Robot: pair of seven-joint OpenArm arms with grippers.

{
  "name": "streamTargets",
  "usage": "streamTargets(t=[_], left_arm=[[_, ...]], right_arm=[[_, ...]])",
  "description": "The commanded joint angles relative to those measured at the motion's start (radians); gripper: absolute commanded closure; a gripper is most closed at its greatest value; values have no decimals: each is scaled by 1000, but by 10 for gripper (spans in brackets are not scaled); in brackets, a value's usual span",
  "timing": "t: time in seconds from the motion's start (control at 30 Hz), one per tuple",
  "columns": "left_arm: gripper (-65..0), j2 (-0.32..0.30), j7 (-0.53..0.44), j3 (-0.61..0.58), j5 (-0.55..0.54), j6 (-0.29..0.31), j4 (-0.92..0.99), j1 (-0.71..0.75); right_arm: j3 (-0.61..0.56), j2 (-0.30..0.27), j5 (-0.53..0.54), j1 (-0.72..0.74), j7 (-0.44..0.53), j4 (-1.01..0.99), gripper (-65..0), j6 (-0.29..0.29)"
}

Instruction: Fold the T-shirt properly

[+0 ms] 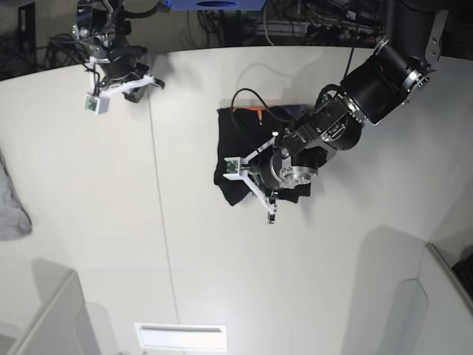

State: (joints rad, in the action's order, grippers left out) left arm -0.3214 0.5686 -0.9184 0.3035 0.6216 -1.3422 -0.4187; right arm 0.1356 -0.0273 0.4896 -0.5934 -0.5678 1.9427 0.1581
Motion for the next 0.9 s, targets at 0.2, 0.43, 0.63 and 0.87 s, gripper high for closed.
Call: streamTargets(t=[0.2, 0.43, 0.63, 0.87], left_arm=[[-239, 3, 67, -21, -57, 77, 20, -21], [-487, 3, 69, -20, -57, 77, -43, -73], [-507, -3, 70, -15, -62, 77, -130, -128], [-507, -3, 132, -12, -57, 77, -191, -162]], right_arm=[[0, -4, 2, 0, 16, 19, 0, -2], [-4, -4, 2, 11, 10, 17, 0, -2], [-4, -4, 2, 11, 10, 17, 0, -2], [-4, -6, 2, 8, 9, 17, 0, -2]])
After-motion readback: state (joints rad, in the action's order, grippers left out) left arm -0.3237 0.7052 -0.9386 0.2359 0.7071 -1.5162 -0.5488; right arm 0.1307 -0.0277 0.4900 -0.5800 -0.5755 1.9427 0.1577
